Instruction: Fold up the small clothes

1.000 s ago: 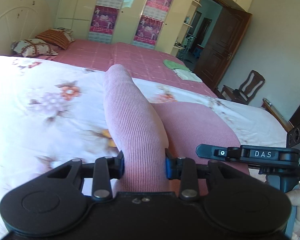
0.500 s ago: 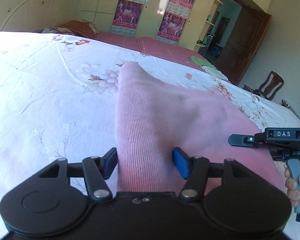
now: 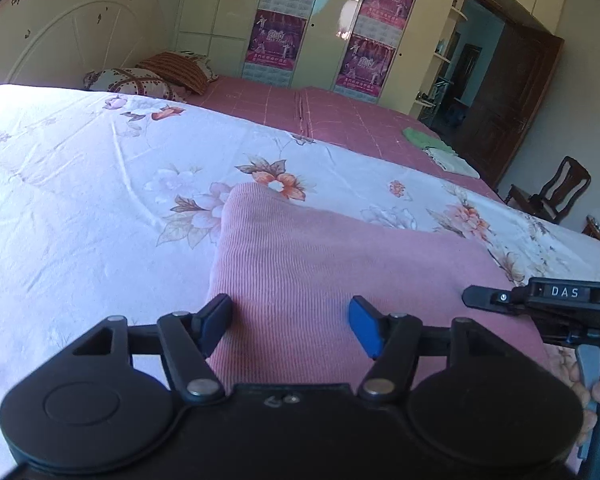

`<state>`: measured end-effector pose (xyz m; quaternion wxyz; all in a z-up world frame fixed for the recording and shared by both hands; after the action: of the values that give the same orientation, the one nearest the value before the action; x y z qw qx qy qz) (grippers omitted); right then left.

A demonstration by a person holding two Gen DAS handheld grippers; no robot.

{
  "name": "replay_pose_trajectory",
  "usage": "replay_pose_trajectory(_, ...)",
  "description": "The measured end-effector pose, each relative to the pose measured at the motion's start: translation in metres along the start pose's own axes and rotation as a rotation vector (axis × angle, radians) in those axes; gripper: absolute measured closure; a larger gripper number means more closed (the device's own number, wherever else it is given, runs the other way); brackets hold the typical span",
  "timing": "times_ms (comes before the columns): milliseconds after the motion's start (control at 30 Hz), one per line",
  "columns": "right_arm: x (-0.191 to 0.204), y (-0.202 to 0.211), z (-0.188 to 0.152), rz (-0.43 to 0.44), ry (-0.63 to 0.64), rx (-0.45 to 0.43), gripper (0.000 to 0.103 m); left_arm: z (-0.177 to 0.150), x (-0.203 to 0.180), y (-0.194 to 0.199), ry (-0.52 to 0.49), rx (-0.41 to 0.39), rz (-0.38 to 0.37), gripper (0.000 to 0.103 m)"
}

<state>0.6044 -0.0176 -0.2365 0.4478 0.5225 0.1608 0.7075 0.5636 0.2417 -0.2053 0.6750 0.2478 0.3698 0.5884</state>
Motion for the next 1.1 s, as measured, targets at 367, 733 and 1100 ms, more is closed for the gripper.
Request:
replay_pose_trajectory(367,0.036,0.063,-0.028,-0.061,0.142,-0.069,0.061,-0.02,-0.004,0.048,-0.071,-0.007,0.029,0.035)
replay_pose_trajectory(733,0.048,0.074,-0.122,-0.13,0.183,0.01,0.061,-0.072,-0.028,0.06,-0.16,0.07,0.0,0.034)
replay_pose_trajectory(1100,0.038,0.077,-0.148,-0.3,0.224,0.019,0.094,-0.094,-0.037,0.066,-0.225,0.073,0.028,0.026)
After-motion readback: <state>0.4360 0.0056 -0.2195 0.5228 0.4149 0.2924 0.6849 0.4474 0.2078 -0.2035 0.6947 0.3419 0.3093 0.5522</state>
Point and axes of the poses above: each gripper's, at about its wrist camera, not at the fingertips, and y roughly against the way its jaws point, x to its left, z to its top, the point moved 5 cm from there along -y, roughly the way its jaws point, and after that the axes turned 10 degrees about x, right-handed, at the moved point
